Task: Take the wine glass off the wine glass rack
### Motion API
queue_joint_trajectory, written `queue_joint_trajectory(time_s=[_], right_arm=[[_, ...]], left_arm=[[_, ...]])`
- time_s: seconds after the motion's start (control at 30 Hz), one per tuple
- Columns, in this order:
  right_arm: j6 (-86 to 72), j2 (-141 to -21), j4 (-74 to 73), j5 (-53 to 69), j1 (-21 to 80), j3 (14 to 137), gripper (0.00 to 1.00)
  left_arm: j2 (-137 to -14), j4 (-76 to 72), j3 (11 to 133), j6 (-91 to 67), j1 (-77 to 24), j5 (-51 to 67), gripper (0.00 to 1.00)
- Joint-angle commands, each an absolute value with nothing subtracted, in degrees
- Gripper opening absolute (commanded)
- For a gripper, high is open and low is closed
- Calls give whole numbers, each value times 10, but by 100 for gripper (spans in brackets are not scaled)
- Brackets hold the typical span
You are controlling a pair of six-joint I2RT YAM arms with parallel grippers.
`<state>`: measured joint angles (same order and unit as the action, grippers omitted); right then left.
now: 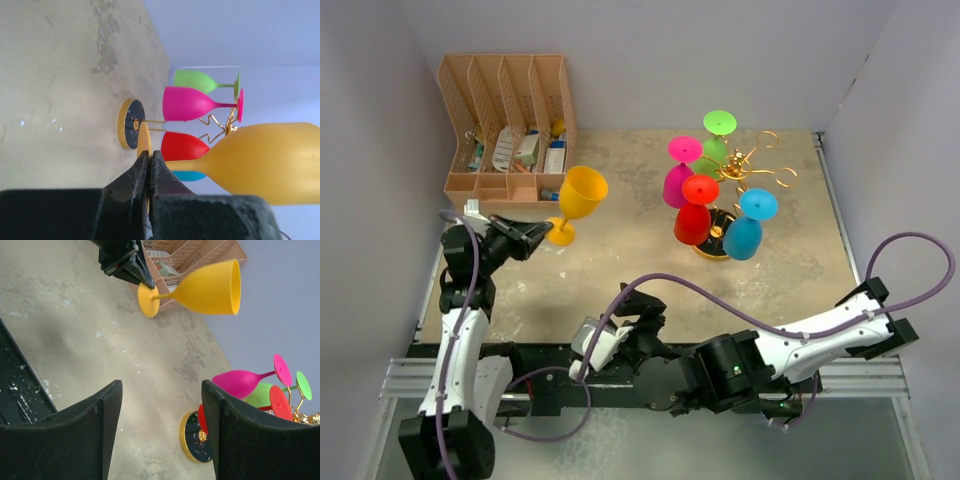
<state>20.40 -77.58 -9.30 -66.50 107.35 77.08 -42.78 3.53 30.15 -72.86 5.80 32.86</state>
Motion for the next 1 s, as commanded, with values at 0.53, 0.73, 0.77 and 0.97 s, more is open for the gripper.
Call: queue_joint_trajectory(time_s=[0.53, 0.73, 0.77, 0.97], right_arm=[[-53, -1043, -489, -152, 698, 1486, 62], [-130, -1014, -468, -2, 582, 1421, 56], [-132, -1007, -467, 3, 578, 1408, 55], [-137, -961, -454, 23, 561, 1327, 55]], left_arm=[[-390, -175, 221, -700, 153, 535, 0], [-385, -203, 200, -724, 152, 542, 0], [-387, -207, 200, -728, 153, 540, 0], [-395, -233, 201, -752, 152, 535, 0]])
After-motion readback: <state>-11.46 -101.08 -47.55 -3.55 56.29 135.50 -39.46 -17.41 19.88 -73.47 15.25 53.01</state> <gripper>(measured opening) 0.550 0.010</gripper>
